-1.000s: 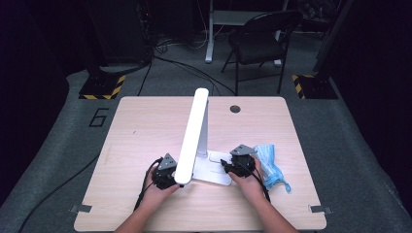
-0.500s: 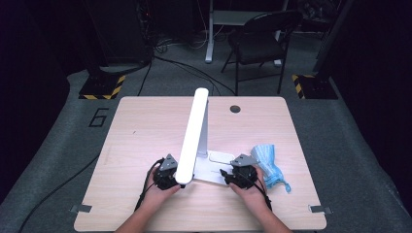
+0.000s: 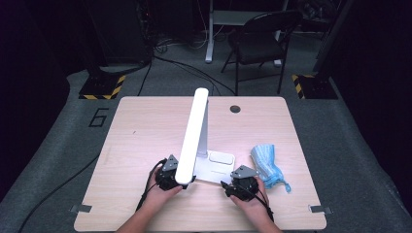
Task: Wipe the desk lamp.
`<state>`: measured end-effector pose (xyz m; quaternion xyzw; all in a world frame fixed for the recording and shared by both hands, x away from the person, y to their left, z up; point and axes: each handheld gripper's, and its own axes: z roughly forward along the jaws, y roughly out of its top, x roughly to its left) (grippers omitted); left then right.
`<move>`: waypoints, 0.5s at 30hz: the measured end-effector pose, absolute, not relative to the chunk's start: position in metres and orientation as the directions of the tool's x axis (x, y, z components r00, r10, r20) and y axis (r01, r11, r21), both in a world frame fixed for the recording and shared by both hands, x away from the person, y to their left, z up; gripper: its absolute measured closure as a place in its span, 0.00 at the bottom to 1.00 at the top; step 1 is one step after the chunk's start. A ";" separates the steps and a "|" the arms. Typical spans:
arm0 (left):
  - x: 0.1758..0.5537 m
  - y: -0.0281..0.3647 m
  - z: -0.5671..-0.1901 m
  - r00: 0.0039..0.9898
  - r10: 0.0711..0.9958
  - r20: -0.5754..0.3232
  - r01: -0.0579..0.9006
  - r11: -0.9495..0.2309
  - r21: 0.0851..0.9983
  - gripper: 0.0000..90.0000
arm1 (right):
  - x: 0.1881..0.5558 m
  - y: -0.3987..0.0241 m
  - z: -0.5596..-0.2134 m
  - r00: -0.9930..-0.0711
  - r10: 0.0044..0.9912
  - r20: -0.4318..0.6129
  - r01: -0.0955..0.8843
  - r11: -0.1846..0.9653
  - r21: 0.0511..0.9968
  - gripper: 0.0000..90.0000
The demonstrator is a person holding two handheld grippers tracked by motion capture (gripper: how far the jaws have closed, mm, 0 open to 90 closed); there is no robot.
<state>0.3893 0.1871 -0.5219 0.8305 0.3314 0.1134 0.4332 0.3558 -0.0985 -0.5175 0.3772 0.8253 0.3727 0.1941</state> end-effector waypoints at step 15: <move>0.392 0.186 -0.523 0.713 0.699 -0.044 0.462 -0.422 0.780 0.52 | 0.374 -0.096 -0.522 -0.643 0.764 -0.051 0.484 0.456 0.747 0.48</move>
